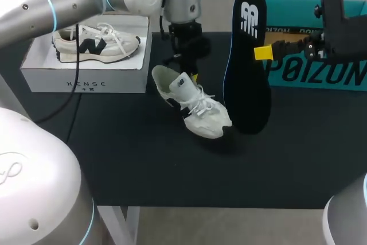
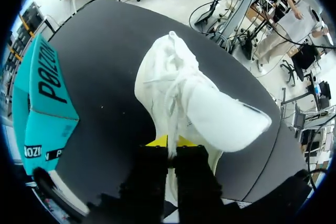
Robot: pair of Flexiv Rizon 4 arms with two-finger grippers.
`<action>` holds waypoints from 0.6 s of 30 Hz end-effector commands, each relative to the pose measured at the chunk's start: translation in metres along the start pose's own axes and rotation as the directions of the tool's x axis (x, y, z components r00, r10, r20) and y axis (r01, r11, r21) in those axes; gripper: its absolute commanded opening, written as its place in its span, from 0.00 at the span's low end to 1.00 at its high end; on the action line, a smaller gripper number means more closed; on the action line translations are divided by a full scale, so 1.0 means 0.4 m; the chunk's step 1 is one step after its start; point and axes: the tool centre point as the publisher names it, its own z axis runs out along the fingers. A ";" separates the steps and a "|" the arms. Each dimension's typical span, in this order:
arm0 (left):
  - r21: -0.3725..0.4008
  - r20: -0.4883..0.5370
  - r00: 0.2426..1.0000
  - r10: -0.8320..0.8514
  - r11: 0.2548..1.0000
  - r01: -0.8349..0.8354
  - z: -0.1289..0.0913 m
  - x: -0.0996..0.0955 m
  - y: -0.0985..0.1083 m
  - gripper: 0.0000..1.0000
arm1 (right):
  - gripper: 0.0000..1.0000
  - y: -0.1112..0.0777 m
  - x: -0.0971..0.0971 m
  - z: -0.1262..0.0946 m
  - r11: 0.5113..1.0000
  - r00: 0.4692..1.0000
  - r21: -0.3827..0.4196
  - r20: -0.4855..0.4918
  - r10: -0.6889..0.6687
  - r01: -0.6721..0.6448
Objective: Take the shoe out of the shoebox, open the shoe tongue, remove and reinsert the insole, then place the shoe into the shoebox
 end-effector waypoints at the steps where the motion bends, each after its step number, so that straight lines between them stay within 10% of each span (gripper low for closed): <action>1: 0.080 -0.121 0.920 0.372 0.928 -0.365 -0.019 -0.021 -0.001 0.00 | 0.00 0.004 -0.003 0.007 1.000 1.000 0.002 -0.001 0.001 -0.001; 18: 0.133 -0.304 0.649 0.698 0.705 -0.697 -0.013 -0.046 -0.020 0.00 | 0.00 0.004 -0.003 0.007 1.000 1.000 0.002 -0.001 0.001 -0.001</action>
